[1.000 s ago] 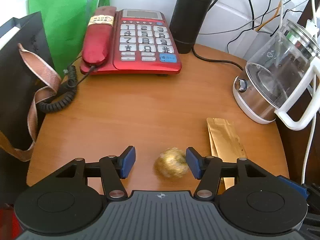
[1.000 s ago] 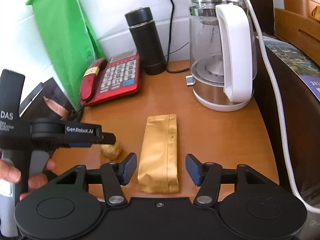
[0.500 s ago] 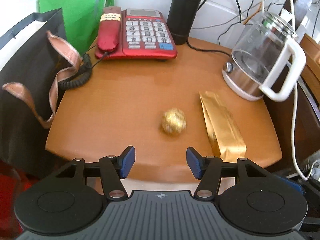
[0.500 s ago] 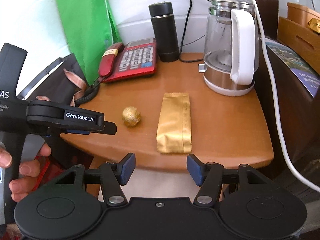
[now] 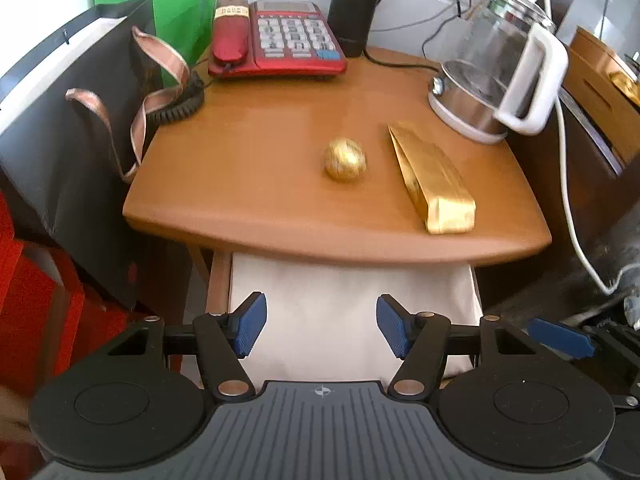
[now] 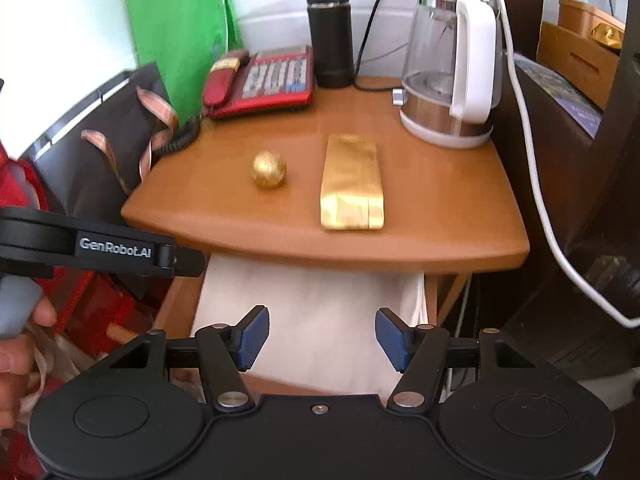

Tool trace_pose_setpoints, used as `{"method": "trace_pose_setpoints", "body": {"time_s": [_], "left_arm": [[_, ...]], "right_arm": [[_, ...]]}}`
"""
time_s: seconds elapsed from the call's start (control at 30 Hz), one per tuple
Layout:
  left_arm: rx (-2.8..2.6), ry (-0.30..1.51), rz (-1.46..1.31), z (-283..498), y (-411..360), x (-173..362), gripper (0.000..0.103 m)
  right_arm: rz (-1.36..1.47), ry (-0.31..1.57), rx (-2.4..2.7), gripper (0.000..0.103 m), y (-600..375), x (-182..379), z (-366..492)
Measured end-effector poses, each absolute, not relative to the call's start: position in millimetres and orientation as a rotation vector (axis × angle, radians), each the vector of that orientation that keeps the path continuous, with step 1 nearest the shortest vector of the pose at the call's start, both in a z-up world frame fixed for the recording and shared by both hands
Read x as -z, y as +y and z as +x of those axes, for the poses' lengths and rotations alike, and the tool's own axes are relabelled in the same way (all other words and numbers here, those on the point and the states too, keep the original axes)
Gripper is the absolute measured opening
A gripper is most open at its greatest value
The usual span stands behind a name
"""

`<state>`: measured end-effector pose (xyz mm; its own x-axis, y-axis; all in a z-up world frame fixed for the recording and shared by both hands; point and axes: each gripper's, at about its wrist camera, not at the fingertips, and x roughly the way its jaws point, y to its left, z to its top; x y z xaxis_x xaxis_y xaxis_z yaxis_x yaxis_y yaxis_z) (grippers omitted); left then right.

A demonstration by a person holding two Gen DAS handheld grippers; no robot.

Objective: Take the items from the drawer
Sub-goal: 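Withdraw both tools back from the cabinet top to the drawer front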

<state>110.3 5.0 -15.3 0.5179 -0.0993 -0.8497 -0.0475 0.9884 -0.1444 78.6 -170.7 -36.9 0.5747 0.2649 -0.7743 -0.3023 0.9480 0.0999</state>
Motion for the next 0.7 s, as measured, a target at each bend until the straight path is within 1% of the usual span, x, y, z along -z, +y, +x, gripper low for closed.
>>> {"method": "trace_pose_setpoints", "body": {"time_s": [0.27,0.7], "left_arm": [[0.038,1.045,-0.140,74.2,3.0,20.5,0.065],[0.023,1.041,-0.095,27.4,6.3,29.2,0.066]], "right_arm": [[-0.061,0.911,-0.326,0.057,-165.2,49.6,47.8],[-0.075,0.923,-0.332,0.058,-157.8,52.4,9.6]]}}
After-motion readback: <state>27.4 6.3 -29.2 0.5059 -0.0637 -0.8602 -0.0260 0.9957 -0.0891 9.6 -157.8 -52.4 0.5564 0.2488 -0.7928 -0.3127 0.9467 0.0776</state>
